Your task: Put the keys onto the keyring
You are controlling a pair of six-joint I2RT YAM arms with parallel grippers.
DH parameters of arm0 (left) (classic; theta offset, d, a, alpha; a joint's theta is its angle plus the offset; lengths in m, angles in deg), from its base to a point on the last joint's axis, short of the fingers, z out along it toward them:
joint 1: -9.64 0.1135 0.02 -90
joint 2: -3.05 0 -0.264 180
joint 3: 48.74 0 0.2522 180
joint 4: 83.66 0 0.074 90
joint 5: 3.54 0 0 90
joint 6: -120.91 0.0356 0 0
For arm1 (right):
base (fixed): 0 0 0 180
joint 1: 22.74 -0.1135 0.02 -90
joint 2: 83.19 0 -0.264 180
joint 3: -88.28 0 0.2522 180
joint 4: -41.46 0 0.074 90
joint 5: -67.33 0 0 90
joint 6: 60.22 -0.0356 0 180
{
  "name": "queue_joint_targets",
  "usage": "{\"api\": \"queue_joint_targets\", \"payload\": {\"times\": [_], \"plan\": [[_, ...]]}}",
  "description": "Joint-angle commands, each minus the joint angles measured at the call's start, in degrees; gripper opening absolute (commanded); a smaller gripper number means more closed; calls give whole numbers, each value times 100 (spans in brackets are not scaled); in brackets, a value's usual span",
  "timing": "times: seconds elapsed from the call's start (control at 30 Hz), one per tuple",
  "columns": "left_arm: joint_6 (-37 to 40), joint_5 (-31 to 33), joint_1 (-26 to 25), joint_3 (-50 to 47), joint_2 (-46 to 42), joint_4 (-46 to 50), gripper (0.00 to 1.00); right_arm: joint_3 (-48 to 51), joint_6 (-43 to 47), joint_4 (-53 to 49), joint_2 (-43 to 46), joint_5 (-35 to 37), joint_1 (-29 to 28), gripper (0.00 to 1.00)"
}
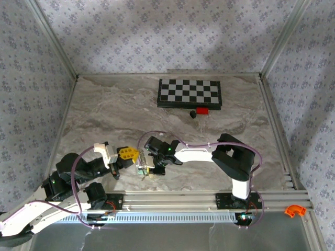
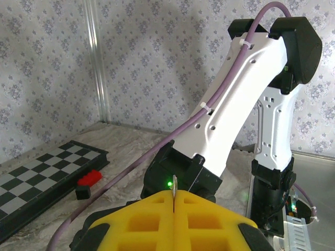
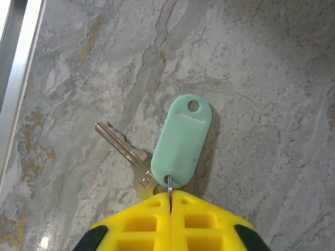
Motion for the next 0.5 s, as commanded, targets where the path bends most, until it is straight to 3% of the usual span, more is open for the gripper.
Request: {"api": "queue_joint_targets", "payload": {"times": [0.0,0.27,0.47], "plan": [[-75,111,-27,70,-116,-51,0,289,-328,164,361,-152,112,0],[31,200,-26,91,22,-42,0,1491,-1516,950,1565,-233,620,0],[131,185,-27,158,390,-80,0,2471,-2652,1408,2692,327,967,0]]}}
